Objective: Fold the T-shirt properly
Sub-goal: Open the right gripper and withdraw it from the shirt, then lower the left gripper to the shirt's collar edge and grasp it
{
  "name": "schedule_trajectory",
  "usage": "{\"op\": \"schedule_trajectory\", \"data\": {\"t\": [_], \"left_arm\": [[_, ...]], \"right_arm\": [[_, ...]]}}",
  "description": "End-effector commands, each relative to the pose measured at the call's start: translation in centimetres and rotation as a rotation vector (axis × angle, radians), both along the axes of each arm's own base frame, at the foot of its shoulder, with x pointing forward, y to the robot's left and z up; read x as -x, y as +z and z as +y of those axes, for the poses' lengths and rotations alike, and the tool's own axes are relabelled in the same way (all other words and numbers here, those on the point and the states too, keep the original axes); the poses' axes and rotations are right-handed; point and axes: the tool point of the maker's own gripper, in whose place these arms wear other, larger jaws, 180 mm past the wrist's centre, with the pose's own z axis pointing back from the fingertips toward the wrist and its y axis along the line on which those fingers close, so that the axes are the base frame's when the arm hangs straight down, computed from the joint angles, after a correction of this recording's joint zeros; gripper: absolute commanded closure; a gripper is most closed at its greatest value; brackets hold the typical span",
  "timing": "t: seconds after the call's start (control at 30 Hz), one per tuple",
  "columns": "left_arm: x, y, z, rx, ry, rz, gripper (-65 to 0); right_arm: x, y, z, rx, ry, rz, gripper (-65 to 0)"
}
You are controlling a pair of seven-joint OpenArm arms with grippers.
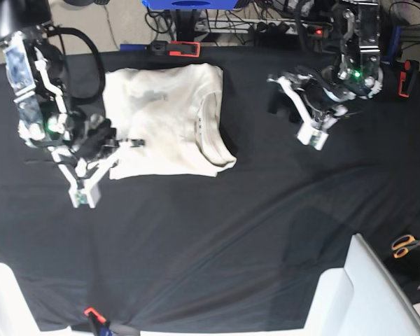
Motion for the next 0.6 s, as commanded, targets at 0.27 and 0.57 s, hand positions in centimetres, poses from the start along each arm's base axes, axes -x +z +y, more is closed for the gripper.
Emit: {"op": "schedule_trajectory", "data": {"t": [0.27, 0.57], "left_arm": [[-0.6, -2.0, -5.1, 0.178, -0.115, 0.047, -54.0], [-2.5, -0.3, -5.4, 0.448, -0.010, 0.027, -54.0]], "right_arm": [[-0.3, 1.2, -0.9, -0.009, -0.027, -0.044, -0.2], [-0.1, 0.9, -0.9, -0.008, -0.026, -0.031, -0.2]]}}
